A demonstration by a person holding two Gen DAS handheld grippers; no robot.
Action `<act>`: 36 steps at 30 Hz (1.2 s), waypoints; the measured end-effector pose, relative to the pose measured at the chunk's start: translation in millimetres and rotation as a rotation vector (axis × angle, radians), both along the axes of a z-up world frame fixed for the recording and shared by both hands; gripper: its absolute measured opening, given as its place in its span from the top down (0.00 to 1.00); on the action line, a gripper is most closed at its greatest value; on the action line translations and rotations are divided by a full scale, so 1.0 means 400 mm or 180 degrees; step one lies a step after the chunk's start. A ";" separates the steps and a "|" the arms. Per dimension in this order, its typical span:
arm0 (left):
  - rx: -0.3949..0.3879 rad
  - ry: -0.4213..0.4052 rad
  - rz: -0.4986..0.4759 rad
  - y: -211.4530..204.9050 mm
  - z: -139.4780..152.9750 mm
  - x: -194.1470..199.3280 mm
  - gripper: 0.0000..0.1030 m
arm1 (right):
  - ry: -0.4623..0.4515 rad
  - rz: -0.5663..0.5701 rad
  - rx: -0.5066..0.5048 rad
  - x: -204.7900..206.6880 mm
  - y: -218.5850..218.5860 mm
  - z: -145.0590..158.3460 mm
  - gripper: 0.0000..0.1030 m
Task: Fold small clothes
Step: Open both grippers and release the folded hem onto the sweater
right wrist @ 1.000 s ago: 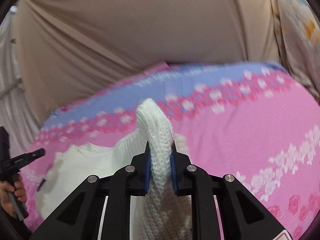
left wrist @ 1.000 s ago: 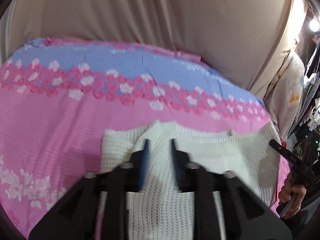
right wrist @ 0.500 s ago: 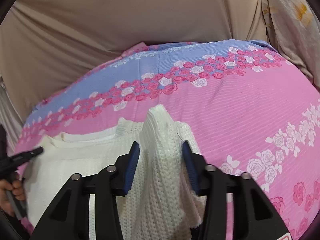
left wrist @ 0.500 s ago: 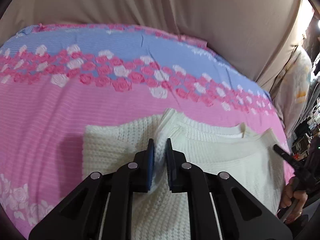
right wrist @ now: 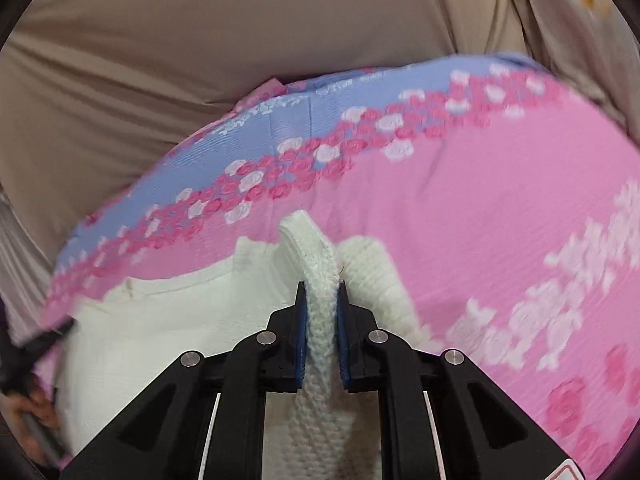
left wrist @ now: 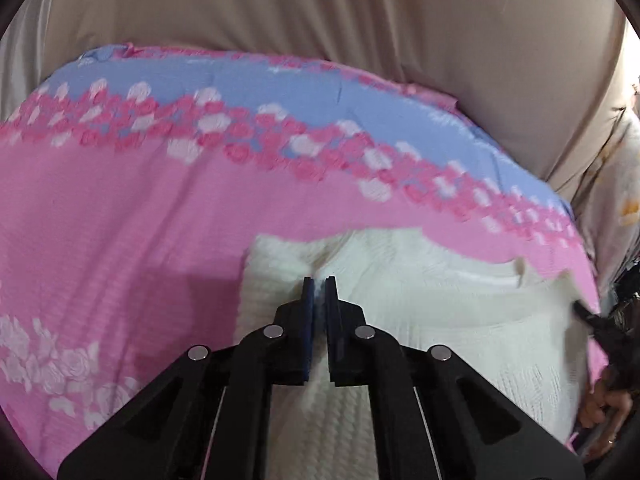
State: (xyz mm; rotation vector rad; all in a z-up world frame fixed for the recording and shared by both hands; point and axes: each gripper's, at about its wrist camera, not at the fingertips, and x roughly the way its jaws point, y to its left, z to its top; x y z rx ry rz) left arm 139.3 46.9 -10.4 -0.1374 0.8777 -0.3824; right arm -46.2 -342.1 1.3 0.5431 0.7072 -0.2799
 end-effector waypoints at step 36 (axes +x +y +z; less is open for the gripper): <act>0.0161 -0.0170 -0.0257 0.015 0.021 -0.363 0.59 | 0.0317 -0.0094 -0.0271 -0.379 0.127 -0.024 0.85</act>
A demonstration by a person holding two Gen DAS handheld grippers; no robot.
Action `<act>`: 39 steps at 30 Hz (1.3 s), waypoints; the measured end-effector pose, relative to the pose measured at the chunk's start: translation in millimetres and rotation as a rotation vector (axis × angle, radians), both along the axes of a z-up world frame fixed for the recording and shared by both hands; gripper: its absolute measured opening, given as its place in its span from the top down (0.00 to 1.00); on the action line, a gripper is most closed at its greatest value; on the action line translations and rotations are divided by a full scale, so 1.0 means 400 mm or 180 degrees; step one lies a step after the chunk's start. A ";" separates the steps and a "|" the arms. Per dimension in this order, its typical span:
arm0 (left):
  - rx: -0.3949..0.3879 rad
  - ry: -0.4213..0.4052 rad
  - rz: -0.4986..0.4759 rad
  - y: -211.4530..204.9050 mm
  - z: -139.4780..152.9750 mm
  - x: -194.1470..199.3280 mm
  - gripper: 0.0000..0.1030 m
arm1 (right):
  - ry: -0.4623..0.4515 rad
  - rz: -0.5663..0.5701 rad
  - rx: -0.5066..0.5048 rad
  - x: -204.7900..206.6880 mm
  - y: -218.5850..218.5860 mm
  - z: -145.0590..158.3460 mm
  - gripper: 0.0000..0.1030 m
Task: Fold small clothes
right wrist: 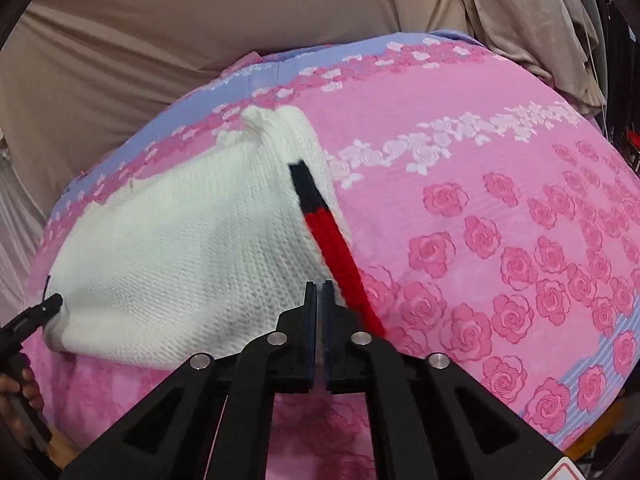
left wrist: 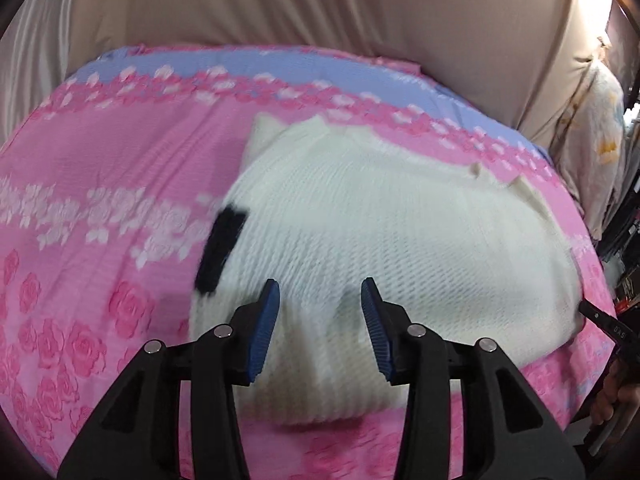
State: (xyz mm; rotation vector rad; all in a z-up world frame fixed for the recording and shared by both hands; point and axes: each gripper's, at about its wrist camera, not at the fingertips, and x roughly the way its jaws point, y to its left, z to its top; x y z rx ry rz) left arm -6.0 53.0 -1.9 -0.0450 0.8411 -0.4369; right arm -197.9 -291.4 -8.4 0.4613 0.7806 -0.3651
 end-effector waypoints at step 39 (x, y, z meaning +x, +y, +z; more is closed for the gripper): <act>0.0268 -0.0125 -0.0050 -0.161 0.007 0.133 0.26 | -0.0092 0.0666 -0.0262 0.340 0.032 0.059 0.85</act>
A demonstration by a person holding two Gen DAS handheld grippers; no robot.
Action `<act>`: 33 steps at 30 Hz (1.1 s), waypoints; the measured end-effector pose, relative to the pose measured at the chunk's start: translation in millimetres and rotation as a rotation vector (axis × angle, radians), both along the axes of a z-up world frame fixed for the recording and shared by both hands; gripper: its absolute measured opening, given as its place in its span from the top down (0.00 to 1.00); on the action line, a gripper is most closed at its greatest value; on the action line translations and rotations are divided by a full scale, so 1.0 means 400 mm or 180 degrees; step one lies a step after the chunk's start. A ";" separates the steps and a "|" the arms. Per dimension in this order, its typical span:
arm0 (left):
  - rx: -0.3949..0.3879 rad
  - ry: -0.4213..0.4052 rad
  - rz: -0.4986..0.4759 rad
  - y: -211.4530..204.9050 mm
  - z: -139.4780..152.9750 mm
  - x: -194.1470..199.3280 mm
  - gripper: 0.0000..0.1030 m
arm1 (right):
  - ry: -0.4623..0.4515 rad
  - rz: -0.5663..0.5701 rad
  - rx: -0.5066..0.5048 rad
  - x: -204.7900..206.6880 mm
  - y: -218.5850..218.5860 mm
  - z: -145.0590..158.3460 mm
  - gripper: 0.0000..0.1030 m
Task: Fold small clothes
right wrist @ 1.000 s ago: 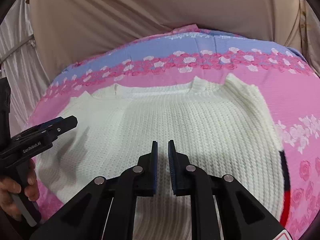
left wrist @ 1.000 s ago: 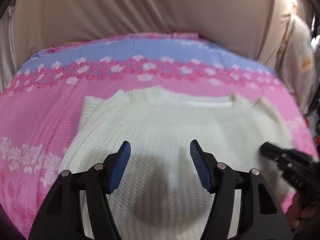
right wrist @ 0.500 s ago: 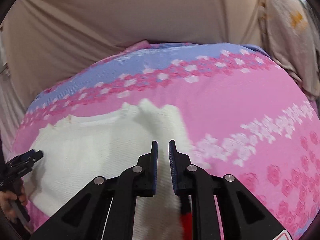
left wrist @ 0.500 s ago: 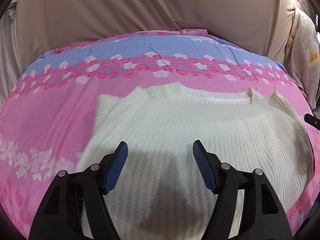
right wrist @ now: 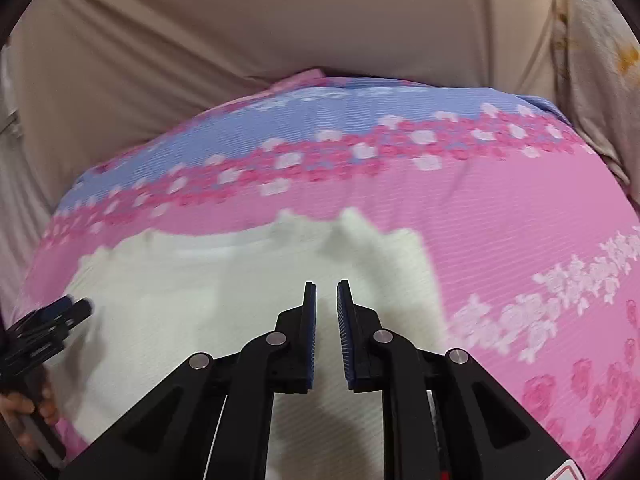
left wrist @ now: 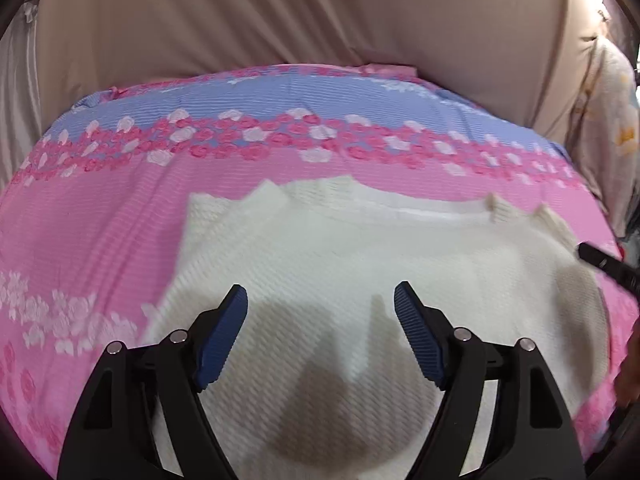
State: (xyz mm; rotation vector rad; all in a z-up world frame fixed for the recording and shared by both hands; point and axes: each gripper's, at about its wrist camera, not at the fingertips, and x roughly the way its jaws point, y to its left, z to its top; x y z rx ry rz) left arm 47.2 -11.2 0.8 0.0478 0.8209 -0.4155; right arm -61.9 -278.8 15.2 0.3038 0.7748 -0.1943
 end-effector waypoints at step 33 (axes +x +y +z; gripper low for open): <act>0.0497 0.0089 0.0036 0.080 -0.096 -0.231 0.14 | 0.0114 -0.0348 -0.0023 -0.324 0.067 -0.042 0.85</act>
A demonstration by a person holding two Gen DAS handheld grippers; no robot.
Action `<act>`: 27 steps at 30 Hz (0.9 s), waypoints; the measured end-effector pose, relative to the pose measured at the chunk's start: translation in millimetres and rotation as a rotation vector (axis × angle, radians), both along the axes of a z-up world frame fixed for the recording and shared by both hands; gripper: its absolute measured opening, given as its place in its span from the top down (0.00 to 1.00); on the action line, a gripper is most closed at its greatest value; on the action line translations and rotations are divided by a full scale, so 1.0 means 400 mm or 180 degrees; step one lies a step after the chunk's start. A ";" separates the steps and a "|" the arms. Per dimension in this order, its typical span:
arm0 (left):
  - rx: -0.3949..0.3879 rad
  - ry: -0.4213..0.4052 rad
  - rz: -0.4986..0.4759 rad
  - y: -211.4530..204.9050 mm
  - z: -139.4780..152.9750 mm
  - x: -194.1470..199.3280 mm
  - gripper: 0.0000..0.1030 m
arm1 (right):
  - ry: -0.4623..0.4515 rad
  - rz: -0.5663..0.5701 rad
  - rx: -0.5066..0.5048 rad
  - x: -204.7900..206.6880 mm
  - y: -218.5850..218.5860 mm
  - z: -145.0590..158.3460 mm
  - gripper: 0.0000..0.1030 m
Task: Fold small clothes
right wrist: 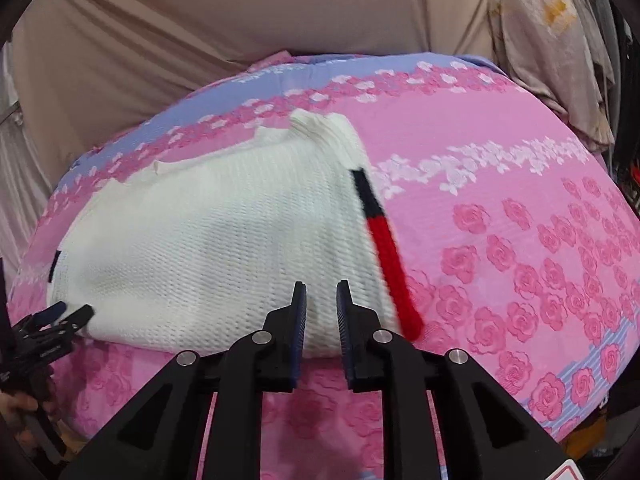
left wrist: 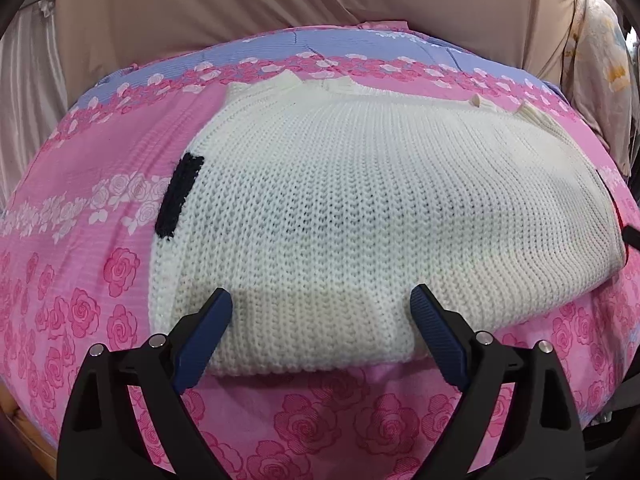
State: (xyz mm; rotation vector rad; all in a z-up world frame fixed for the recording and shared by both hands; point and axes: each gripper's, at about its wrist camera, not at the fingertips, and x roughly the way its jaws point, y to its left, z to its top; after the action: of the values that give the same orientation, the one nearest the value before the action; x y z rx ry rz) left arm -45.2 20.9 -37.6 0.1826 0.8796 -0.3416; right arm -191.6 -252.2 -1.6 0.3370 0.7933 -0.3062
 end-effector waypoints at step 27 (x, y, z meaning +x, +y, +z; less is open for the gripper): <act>0.0021 0.0021 -0.0081 -0.004 -0.008 -0.004 0.09 | 0.0227 0.1026 -0.0037 0.352 0.291 -0.048 0.83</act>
State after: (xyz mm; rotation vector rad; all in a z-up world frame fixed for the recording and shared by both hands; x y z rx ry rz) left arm -46.8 19.4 -40.6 0.1991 0.8856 -0.3632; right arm -51.0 -135.6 -20.8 0.1835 0.9011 -0.0204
